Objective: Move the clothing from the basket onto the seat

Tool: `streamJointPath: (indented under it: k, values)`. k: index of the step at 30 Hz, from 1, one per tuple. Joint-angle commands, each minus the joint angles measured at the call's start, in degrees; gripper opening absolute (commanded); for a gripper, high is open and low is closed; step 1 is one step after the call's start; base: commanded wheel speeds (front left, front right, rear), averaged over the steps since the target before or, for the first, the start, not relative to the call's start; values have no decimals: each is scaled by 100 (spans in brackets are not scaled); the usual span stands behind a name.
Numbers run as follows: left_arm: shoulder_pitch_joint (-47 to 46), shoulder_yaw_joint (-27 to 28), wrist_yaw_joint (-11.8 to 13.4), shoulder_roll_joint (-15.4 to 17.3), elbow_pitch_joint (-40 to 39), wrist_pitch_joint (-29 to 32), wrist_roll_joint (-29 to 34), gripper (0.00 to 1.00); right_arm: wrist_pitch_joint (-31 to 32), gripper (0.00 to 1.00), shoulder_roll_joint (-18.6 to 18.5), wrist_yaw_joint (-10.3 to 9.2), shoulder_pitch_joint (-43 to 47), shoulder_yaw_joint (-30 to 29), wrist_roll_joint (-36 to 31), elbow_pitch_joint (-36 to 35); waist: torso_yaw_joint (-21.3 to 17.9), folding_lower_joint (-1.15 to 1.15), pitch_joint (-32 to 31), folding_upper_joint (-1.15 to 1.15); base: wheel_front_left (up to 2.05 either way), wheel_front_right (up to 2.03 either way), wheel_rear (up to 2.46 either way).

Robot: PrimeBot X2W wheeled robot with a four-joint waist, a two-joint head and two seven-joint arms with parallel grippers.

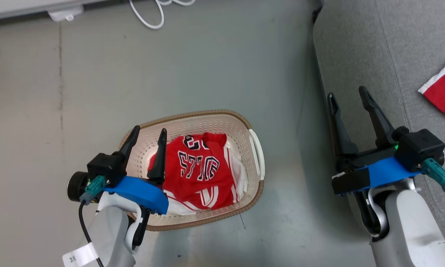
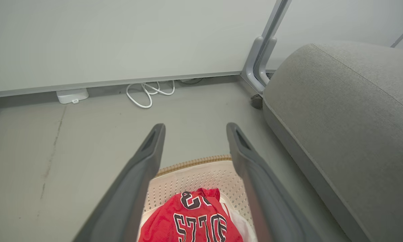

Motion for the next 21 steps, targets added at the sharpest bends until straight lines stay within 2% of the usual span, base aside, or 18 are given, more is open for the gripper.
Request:
streamJointPath:
  k: [1,8,21]
  values:
    - [-177,-44,-15,50,99,-28,-89,100,-48,100,7,1,-164,51,39,-40,-352,-2,630,0,0,0,0]
    - [-764,-507,-15,280,719,-29,-308,100,-156,100,7,1,-496,358,144,-91,-752,-2,1287,0,0,0,0]
    - [-1588,-1503,-15,573,1619,-29,-795,100,-455,100,9,1,-1038,738,567,-87,-1151,-2,2287,0,0,0,0]
